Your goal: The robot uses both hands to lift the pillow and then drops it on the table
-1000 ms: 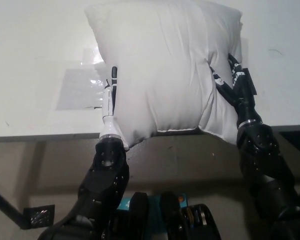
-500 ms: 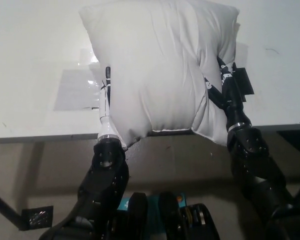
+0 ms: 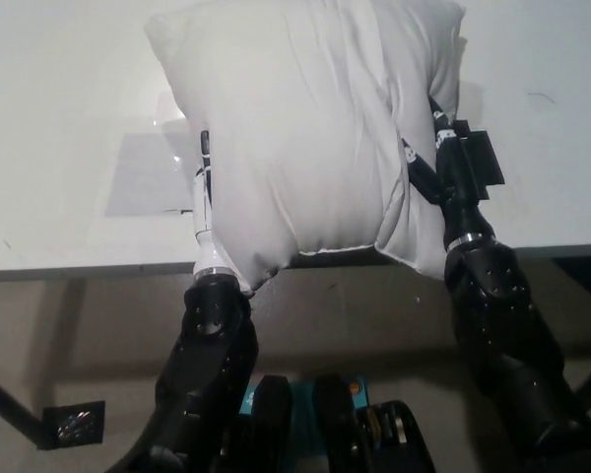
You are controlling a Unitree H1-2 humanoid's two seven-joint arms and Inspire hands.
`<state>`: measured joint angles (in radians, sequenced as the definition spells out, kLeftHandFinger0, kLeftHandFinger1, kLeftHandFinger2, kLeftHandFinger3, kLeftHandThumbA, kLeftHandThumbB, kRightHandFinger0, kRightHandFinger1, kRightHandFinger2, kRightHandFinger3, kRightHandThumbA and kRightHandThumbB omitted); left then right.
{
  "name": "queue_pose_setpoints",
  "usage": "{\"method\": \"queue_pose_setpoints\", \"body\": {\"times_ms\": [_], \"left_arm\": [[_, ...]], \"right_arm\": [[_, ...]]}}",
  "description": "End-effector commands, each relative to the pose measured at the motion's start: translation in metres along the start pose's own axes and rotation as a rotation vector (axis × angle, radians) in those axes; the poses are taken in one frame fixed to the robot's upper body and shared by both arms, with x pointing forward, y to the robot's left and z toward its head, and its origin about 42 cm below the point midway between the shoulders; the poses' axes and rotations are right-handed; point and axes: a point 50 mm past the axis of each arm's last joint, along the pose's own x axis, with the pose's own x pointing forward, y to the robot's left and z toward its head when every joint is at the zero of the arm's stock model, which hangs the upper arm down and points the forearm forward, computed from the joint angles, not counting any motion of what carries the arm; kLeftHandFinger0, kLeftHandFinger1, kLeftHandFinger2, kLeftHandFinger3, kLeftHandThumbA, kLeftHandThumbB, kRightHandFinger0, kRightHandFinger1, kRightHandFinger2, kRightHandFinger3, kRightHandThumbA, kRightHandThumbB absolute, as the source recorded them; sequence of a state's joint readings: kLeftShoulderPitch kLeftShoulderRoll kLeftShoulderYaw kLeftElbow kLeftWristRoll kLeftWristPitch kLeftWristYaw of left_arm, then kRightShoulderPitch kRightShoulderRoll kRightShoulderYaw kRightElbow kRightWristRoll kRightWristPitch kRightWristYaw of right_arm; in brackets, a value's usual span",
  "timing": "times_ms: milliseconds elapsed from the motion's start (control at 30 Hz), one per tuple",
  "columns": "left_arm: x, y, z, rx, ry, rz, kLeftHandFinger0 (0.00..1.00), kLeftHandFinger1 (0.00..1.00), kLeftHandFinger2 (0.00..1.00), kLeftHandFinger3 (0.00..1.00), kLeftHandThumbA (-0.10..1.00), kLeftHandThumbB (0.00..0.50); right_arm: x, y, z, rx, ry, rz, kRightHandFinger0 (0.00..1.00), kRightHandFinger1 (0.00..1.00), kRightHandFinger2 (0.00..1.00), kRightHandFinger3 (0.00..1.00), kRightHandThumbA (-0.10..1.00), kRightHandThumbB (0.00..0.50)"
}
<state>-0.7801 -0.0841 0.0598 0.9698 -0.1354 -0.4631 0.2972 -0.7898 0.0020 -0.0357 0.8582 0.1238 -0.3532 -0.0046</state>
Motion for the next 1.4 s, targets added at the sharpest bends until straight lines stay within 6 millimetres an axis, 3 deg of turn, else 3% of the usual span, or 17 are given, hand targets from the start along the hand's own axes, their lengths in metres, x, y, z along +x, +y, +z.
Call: {"method": "queue_pose_setpoints", "body": {"times_ms": [0, 67, 100, 167, 200, 233, 300, 400, 533, 700, 900, 933, 1000, 1233, 1367], "left_arm": [[0.012, -0.094, 0.079, -0.009, -0.186, -0.236, 1.0, 1.0, 1.0, 1.0, 1.0, 0.047], [0.016, -0.1, 0.1, -0.002, -0.214, -0.239, 1.0, 1.0, 1.0, 1.0, 1.0, 0.044], [0.024, -0.104, 0.124, 0.002, -0.278, -0.274, 1.0, 1.0, 1.0, 1.0, 1.0, 0.053], [0.03, -0.11, 0.149, -0.046, -0.326, -0.305, 1.0, 1.0, 1.0, 1.0, 1.0, 0.116], [0.032, -0.114, 0.166, -0.039, -0.374, -0.306, 1.0, 1.0, 1.0, 1.0, 1.0, 0.124], [0.033, -0.115, 0.174, -0.046, -0.385, -0.303, 1.0, 1.0, 1.0, 1.0, 1.0, 0.144], [0.031, -0.125, 0.217, -0.038, -0.474, -0.331, 1.0, 1.0, 1.0, 1.0, 1.0, 0.173], [0.024, -0.131, 0.25, -0.051, -0.531, -0.373, 1.0, 1.0, 1.0, 1.0, 1.0, 0.215], [0.01, -0.143, 0.299, -0.07, -0.671, -0.424, 1.0, 1.0, 1.0, 1.0, 1.0, 0.11], [0.0, -0.146, 0.32, -0.04, -0.742, -0.428, 1.0, 1.0, 1.0, 1.0, 1.0, 0.122], [-0.003, -0.144, 0.314, -0.028, -0.725, -0.445, 1.0, 1.0, 1.0, 1.0, 1.0, 0.123], [-0.003, -0.143, 0.313, -0.027, -0.723, -0.444, 1.0, 1.0, 1.0, 1.0, 1.0, 0.122], [-0.003, -0.142, 0.311, -0.027, -0.719, -0.441, 1.0, 1.0, 1.0, 1.0, 1.0, 0.119], [-0.003, -0.137, 0.307, -0.015, -0.712, -0.428, 1.0, 1.0, 1.0, 1.0, 1.0, 0.136], [0.003, -0.119, 0.294, 0.026, -0.683, -0.392, 1.0, 1.0, 1.0, 1.0, 1.0, 0.14]], "right_arm": [[0.028, 0.089, 0.082, 0.047, -0.126, 0.261, 1.0, 1.0, 1.0, 1.0, 1.0, 0.403], [0.035, 0.088, 0.105, 0.033, -0.182, 0.268, 1.0, 1.0, 1.0, 1.0, 1.0, 0.419], [0.043, 0.087, 0.131, 0.007, -0.273, 0.277, 1.0, 1.0, 1.0, 1.0, 1.0, 0.427], [0.049, 0.087, 0.159, -0.017, -0.335, 0.293, 1.0, 1.0, 1.0, 1.0, 1.0, 0.44], [0.048, 0.088, 0.178, -0.074, -0.369, 0.282, 1.0, 1.0, 1.0, 1.0, 1.0, 0.445], [0.048, 0.089, 0.186, -0.091, -0.388, 0.281, 1.0, 1.0, 1.0, 1.0, 1.0, 0.433], [0.044, 0.089, 0.226, -0.192, -0.495, 0.278, 1.0, 1.0, 1.0, 1.0, 1.0, 0.419], [0.039, 0.088, 0.253, -0.222, -0.578, 0.292, 1.0, 1.0, 1.0, 1.0, 1.0, 0.39], [0.028, 0.093, 0.292, -0.189, -0.652, 0.296, 1.0, 1.0, 1.0, 1.0, 1.0, 0.393], [0.016, 0.097, 0.312, -0.187, -0.719, 0.302, 1.0, 1.0, 1.0, 1.0, 1.0, 0.377], [0.007, 0.1, 0.315, -0.186, -0.745, 0.293, 1.0, 1.0, 1.0, 1.0, 1.0, 0.386], [0.006, 0.1, 0.315, -0.19, -0.749, 0.299, 1.0, 1.0, 1.0, 1.0, 1.0, 0.355], [0.004, 0.1, 0.313, -0.193, -0.753, 0.312, 1.0, 1.0, 1.0, 1.0, 1.0, 0.339], [0.008, 0.089, 0.303, -0.23, -0.712, 0.278, 1.0, 1.0, 1.0, 1.0, 1.0, 0.359], [0.01, 0.068, 0.286, -0.31, -0.642, 0.217, 1.0, 1.0, 1.0, 1.0, 1.0, 0.422]]}}
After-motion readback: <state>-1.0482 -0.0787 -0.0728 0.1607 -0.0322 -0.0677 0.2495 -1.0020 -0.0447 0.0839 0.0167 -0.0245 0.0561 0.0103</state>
